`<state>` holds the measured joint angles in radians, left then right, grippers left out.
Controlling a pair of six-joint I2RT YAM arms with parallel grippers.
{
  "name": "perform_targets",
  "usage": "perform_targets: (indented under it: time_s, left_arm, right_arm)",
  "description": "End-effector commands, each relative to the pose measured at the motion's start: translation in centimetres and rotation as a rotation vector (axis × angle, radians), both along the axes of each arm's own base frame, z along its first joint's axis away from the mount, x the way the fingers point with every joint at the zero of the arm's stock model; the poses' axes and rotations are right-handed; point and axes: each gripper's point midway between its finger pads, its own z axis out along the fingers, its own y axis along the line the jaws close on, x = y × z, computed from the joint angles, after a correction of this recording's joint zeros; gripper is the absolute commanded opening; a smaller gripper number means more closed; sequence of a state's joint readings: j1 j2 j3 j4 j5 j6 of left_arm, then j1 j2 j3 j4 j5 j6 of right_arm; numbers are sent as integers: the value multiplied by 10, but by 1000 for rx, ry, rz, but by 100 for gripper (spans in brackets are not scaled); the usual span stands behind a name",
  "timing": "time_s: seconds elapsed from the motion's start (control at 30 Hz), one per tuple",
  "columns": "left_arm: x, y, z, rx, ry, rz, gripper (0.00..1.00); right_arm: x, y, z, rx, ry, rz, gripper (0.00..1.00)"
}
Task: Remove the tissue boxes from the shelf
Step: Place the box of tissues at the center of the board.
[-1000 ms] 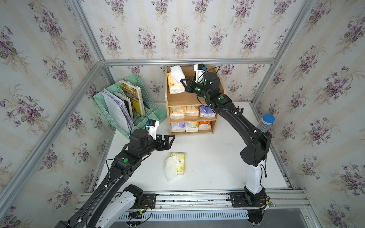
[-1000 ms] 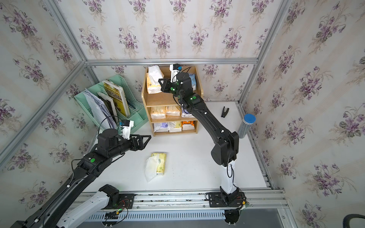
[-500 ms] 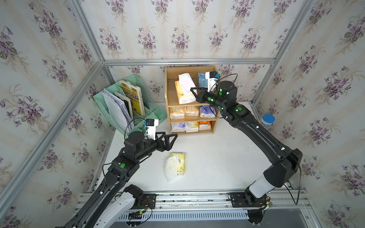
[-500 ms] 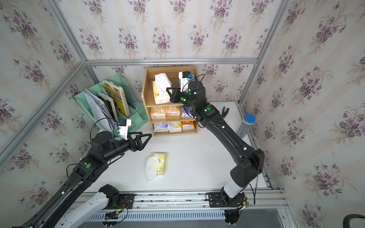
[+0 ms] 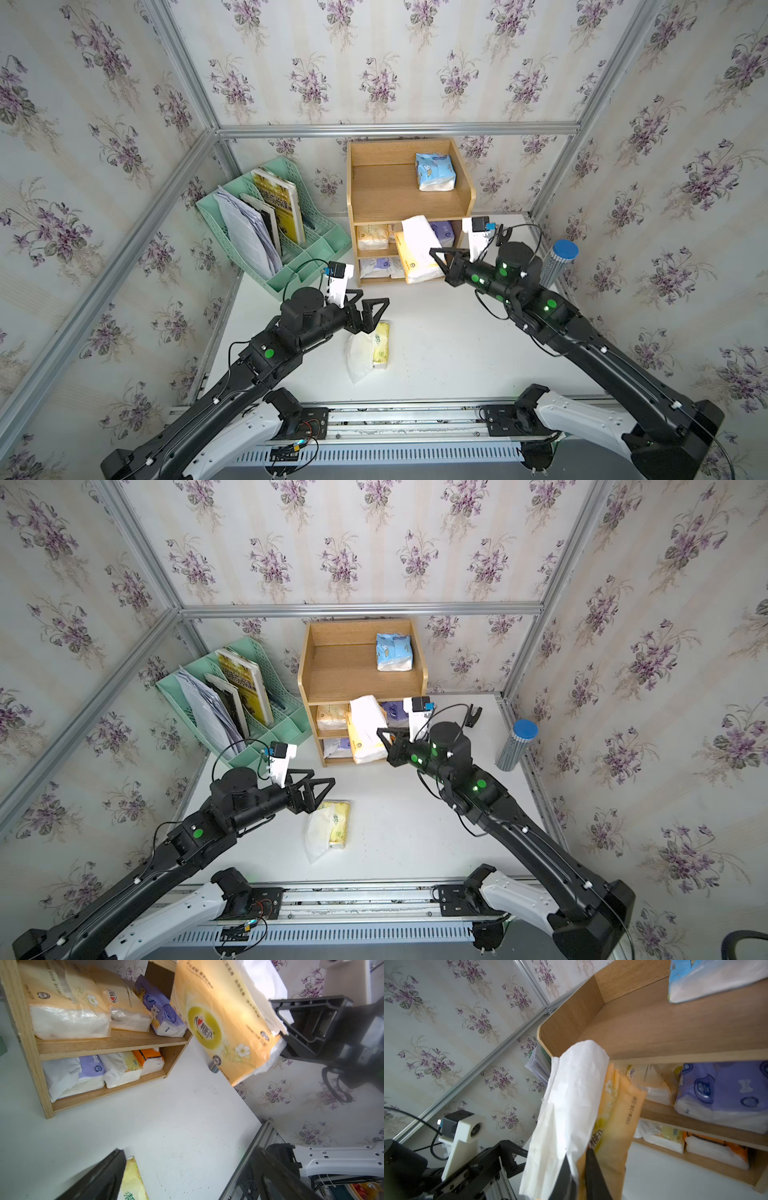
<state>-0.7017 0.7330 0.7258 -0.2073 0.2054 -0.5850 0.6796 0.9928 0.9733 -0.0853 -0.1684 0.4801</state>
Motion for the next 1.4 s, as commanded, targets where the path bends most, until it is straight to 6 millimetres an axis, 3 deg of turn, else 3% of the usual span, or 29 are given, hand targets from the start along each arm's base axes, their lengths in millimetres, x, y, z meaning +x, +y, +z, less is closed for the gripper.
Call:
perform_targets:
  time_s: [0.0, 0.17, 0.27, 0.5, 0.7, 0.77, 0.83, 0.97, 1.07, 1.27, 1.37]
  left_arm:
    - [-2, 9, -15, 3, 36, 65, 99]
    - [-22, 8, -54, 54, 105, 38, 99]
    - [-30, 14, -72, 102, 130, 51, 99]
    - [-37, 21, -87, 70, 157, 82, 99]
    - [-38, 28, -103, 110, 203, 119, 99]
    - [-36, 31, -105, 111, 201, 140, 99]
    - [-34, 34, -104, 109, 195, 160, 99]
    - [-32, 42, -102, 128, 184, 196, 99]
    - [-29, 49, -102, 148, 177, 231, 99]
    - [-24, 58, -105, 186, 162, 283, 99]
    - [-20, 62, -107, 215, 149, 308, 99]
  right_arm:
    - [-11, -14, -31, -6, 67, -40, 0]
    - [-34, -26, -94, -44, 172, -68, 0]
    - [-45, -34, -120, -40, 205, -89, 0]
    - [-56, -45, -178, -28, 305, -129, 0]
    - [-61, -37, -219, -66, 377, -114, 0]
    - [-61, -36, -228, -98, 395, -116, 0]
    - [-62, -36, -236, -129, 412, -121, 7]
    - [-65, -41, -241, -139, 426, -136, 46]
    - [-66, -42, -233, -134, 425, -137, 59]
    - [-59, -62, -231, -235, 415, -235, 63]
    - [-58, -55, -237, -273, 420, -198, 61]
